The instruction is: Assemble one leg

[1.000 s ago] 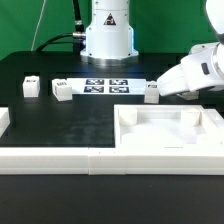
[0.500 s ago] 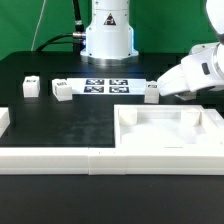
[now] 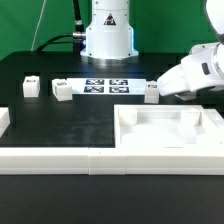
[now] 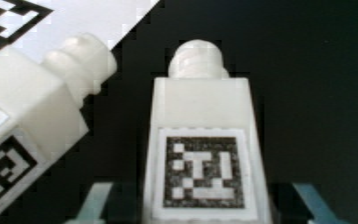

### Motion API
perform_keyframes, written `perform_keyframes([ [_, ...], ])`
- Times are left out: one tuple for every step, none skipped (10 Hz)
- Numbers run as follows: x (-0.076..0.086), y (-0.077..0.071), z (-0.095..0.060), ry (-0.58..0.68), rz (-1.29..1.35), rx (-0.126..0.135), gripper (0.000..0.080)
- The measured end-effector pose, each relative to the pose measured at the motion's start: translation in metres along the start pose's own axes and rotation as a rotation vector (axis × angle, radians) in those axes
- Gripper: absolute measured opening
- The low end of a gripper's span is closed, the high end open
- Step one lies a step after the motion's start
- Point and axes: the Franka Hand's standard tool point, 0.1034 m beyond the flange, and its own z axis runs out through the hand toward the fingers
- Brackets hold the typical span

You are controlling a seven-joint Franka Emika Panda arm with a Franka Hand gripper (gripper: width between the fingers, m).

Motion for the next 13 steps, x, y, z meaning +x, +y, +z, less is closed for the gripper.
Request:
perform_keyframes([
  [-0.006, 0.003, -0.006, -0.002, 0.001, -0.001, 0.0291],
  [-0.013, 0.004, -0.014, 0.008, 0.005, -0.005, 0.0291],
  [-0.023, 0.005, -0.022, 0.009, 0.010, -0.013, 0.0291],
  [-0.033, 0.006, -0.031, 0.004, 0.014, -0.019, 0.0292],
  [-0.038, 0.007, -0.037, 0.009, 0.016, -0.023, 0.0292],
  [-0.039, 0.008, -0.042, 0.026, 0.018, -0.024, 0.0292],
  [-0.039, 0.008, -0.040, 0.023, 0.018, -0.024, 0.0292],
  [-0.036, 0.008, -0.041, 0.040, 0.018, -0.023, 0.0292],
  [-0.026, 0.008, -0.048, 0.168, 0.021, -0.019, 0.0292],
  [-0.028, 0.009, -0.049, 0.261, 0.024, -0.022, 0.0292],
  [-0.030, 0.009, -0.047, 0.312, 0.025, -0.025, 0.0292],
  [-0.024, 0.009, -0.053, 0.449, 0.026, -0.021, 0.0292],
  [-0.024, 0.015, -0.059, 0.536, 0.007, -0.024, 0.0292],
])
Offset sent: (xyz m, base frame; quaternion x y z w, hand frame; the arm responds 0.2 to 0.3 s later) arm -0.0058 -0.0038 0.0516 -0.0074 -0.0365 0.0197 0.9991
